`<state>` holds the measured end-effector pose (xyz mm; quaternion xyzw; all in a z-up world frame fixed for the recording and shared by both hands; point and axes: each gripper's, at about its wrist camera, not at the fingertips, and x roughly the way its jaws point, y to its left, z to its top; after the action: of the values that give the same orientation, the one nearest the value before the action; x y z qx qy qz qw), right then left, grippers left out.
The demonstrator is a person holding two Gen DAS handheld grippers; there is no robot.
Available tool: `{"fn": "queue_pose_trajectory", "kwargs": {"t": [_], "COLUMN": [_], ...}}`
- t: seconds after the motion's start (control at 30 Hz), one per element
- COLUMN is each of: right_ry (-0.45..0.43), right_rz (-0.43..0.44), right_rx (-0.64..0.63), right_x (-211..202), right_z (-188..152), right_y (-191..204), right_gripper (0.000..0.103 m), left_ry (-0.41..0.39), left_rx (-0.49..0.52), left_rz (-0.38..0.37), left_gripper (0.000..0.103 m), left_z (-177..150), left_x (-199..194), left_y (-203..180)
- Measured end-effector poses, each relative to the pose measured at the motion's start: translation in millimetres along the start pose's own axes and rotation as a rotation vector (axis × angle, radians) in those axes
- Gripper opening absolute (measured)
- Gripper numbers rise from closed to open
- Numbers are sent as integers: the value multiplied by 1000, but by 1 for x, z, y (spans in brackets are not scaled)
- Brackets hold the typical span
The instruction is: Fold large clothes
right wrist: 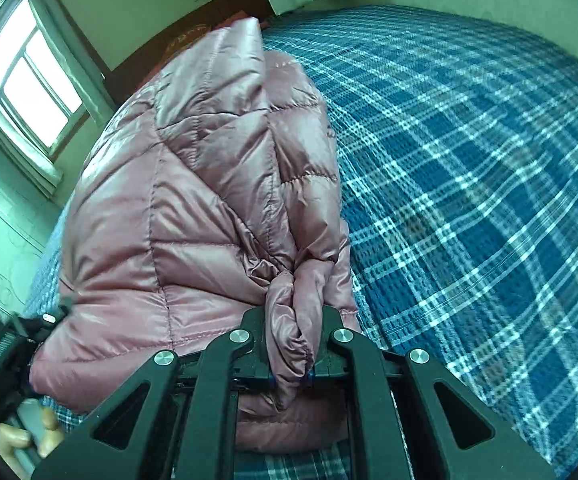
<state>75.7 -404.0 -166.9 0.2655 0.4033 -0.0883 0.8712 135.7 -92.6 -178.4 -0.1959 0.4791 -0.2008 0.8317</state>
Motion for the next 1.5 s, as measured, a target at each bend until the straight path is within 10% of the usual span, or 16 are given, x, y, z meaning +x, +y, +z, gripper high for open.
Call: {"fn": "queue_pose_trajectory", "kwargs": {"t": [0.37,0.6,0.87,1.5], "right_ry": [-31,-110,18,-76], "right_rz": [22,71,36,54], "right_rx": [14,-57,-50,-167], "right_x": [-48,-43,40,39], "right_z": [39,88,87,156], "right_y": [-19,16,12,67], "right_gripper": [44,44,30,30], "left_ry": [-82,-97,-35,-39], "left_rx": [36,20,56,22], "left_rz": [-73,-86,64,11], "left_gripper": [69,69,69,69], "left_z": [30,66,70,120], "left_x": [-49,-29,23,39], "left_y": [-5,-27,-27,-35]}}
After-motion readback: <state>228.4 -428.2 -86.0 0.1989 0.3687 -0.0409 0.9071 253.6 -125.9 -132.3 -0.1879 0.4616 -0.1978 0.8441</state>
